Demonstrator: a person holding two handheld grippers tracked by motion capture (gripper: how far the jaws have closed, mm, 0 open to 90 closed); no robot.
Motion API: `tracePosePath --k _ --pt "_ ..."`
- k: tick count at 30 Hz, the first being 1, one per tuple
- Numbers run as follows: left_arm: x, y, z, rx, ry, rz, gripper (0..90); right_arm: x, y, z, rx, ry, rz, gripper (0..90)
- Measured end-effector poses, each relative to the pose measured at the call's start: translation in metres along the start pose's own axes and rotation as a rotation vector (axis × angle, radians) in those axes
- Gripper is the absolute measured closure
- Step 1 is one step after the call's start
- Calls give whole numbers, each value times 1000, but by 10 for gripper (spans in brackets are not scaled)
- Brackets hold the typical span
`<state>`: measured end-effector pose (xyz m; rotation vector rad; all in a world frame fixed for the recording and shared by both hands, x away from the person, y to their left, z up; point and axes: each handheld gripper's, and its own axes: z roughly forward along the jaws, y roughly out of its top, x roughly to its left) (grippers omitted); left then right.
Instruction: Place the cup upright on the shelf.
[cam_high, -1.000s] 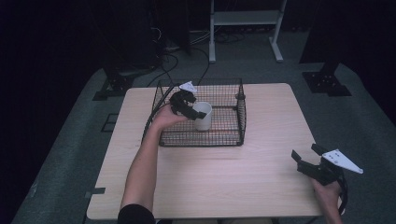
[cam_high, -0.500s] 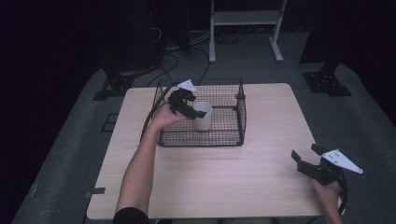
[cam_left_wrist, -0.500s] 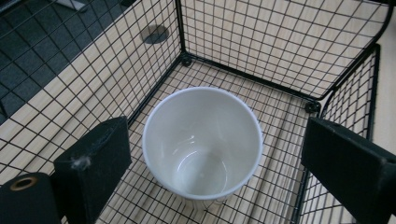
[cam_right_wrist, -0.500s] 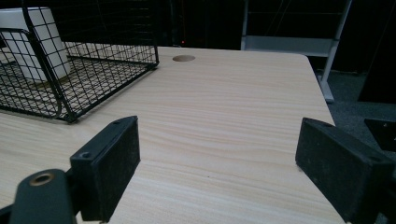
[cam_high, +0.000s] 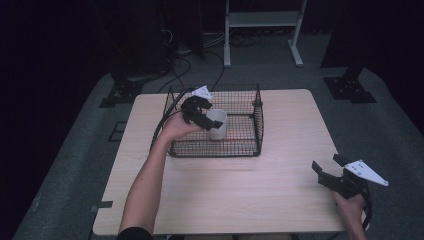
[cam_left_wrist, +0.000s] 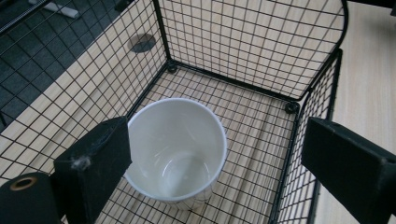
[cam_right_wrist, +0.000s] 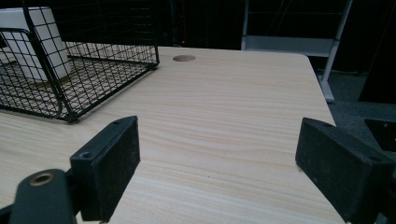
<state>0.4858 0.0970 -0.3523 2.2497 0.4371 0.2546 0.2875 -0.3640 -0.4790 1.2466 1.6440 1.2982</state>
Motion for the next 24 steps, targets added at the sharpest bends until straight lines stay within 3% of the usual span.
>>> tracePosePath --k 3,7,17,24 --pt "-3 0 -2 5 4 14 77 0 0 0 0 0 0 130" --pt "-5 -3 -5 -6 2 6 77 0 0 0 0 1 0 130" --pt "-12 -9 -11 25 -14 -6 77 0 0 0 1 0 0 130" --pt "-22 -11 -17 6 -5 8 78 0 0 0 1 1 -1 130"
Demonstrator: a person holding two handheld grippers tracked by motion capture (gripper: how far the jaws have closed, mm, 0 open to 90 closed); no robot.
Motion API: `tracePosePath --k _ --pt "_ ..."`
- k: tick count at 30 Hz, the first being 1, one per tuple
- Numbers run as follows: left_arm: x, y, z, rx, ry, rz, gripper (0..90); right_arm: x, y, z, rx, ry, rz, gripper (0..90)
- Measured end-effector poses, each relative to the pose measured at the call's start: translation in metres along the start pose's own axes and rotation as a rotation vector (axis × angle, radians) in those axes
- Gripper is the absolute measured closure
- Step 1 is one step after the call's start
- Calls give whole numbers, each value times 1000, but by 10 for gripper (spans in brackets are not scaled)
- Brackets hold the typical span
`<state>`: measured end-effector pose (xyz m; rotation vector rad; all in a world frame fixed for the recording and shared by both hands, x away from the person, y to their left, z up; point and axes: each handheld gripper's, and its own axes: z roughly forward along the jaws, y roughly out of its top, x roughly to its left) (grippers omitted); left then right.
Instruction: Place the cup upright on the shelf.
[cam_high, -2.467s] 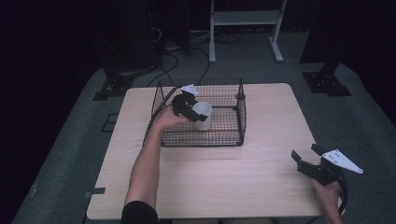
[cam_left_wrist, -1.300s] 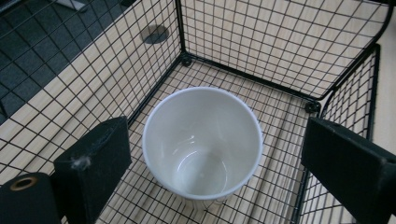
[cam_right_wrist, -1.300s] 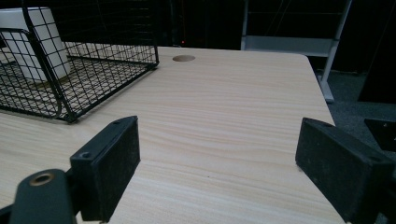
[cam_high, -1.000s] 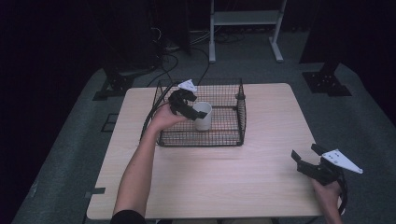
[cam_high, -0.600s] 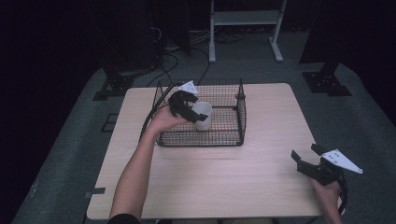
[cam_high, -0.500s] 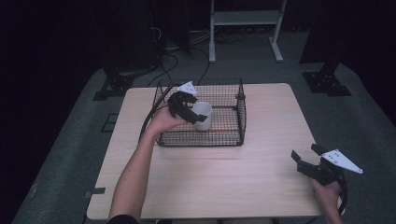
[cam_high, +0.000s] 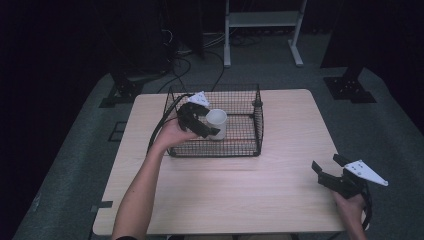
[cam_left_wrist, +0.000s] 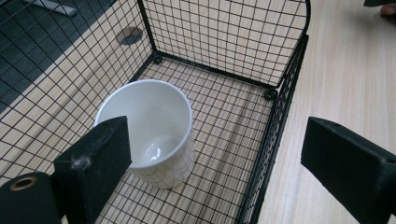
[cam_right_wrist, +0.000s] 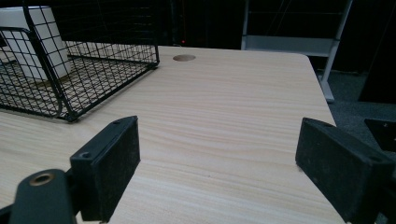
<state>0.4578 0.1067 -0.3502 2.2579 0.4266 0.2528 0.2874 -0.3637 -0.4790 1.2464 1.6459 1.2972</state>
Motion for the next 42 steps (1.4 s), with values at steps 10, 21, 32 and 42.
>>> tracePosePath --k 10,21,32,42 --pt "-13 -7 -11 -25 -4 8 78 0 0 0 1 -1 -1 130" --pt "-32 -15 -22 -33 2 35 78 1 0 0 5 -3 1 130" --pt "-49 -25 -28 -41 -11 55 77 1 0 0 7 -3 -2 130" --pt "-64 -36 -35 -51 -7 73 78 1 0 0 9 -4 -3 130"
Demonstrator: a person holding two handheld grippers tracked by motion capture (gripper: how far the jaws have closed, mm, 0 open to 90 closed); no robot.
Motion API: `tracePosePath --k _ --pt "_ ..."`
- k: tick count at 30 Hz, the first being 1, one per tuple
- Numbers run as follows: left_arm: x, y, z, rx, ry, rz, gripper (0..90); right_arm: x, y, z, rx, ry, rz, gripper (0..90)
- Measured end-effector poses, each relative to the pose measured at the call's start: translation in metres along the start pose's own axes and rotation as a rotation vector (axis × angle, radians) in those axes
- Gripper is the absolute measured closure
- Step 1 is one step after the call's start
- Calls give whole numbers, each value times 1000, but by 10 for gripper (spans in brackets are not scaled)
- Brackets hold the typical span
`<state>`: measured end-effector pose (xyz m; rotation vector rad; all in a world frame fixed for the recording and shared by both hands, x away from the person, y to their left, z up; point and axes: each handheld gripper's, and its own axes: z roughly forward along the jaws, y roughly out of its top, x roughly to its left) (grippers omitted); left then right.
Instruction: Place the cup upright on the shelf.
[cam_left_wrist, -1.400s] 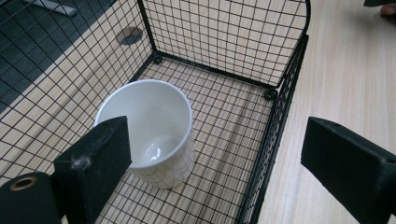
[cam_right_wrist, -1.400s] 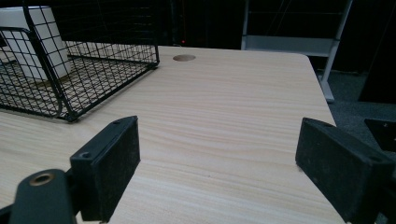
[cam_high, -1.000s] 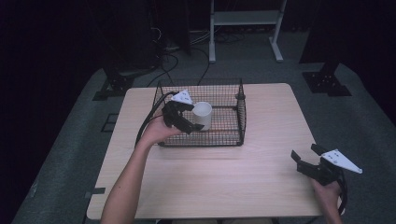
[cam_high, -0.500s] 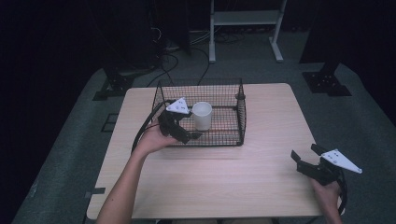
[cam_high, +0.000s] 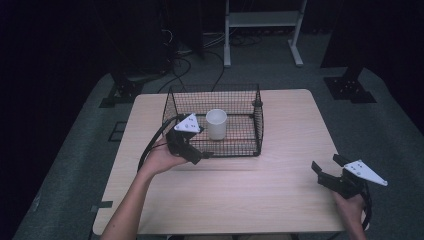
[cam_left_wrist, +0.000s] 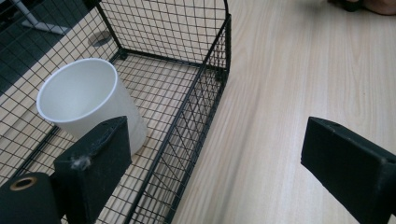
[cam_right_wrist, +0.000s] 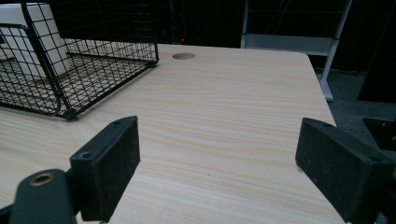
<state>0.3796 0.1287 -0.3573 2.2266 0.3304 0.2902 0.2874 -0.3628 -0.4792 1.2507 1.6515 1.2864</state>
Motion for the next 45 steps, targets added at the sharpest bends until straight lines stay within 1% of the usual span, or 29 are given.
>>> tracePosePath --k 2,3,5,9,13,18,21,27,29,33,40,45 --pt "-2 -1 -2 -1 -13 2 77 0 0 0 1 0 0 130" --pt "-5 -3 -2 -11 -11 4 77 0 0 0 0 0 1 130" --pt "-7 -4 -4 -14 -20 5 77 0 0 0 0 -1 1 130" --pt "-12 -7 -7 -20 -11 14 77 0 0 0 1 -2 -1 130" --pt "-15 -12 -9 -25 -8 8 77 0 0 0 2 -3 -3 130" --pt "-19 -18 -10 -14 -6 8 77 0 0 0 2 -3 -2 130" --pt "-22 -23 -8 -14 -15 3 77 0 0 0 2 -3 -1 130" --pt "-27 -31 -1 -1 -18 -8 77 0 0 0 2 -4 -4 130" --pt "-29 -33 -2 1 -16 -2 77 0 0 0 3 -4 -4 130" --pt "-32 -36 -3 -1 -11 -2 77 1 0 0 3 -3 -8 130" --pt "-41 -45 -8 -19 -5 -4 77 1 0 0 3 -4 -8 130" --pt "-48 -55 -11 -31 3 -21 77 1 0 0 3 -4 -8 130"
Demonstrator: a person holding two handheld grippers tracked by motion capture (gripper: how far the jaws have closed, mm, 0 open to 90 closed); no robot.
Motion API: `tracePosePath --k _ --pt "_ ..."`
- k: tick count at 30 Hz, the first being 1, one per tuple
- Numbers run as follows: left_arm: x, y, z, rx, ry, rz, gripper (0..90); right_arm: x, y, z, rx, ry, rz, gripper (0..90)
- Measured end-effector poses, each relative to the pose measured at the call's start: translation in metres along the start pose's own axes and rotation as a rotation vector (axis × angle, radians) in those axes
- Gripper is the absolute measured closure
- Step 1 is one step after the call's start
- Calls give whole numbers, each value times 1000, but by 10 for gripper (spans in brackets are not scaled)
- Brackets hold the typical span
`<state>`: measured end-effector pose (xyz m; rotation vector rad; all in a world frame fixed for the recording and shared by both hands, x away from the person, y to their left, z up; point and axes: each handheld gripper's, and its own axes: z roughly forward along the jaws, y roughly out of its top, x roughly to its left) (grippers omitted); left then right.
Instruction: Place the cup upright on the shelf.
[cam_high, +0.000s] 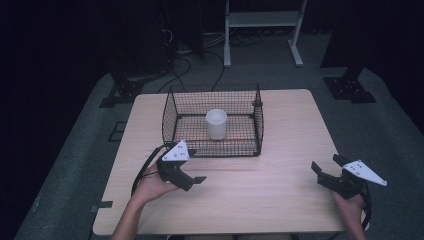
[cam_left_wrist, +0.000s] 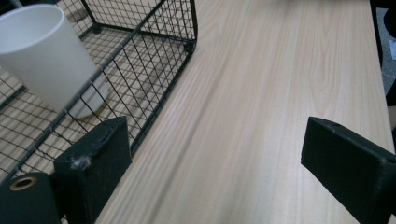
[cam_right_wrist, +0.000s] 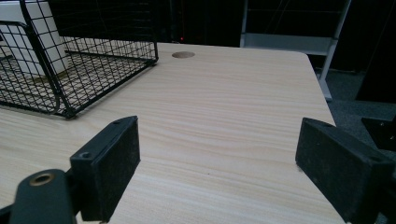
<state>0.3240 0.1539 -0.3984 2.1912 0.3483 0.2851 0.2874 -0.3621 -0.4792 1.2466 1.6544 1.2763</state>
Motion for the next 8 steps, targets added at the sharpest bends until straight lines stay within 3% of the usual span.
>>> tracePosePath --k 8 --pt "-18 -27 -8 -26 14 -46 77 0 0 0 0 0 0 130"
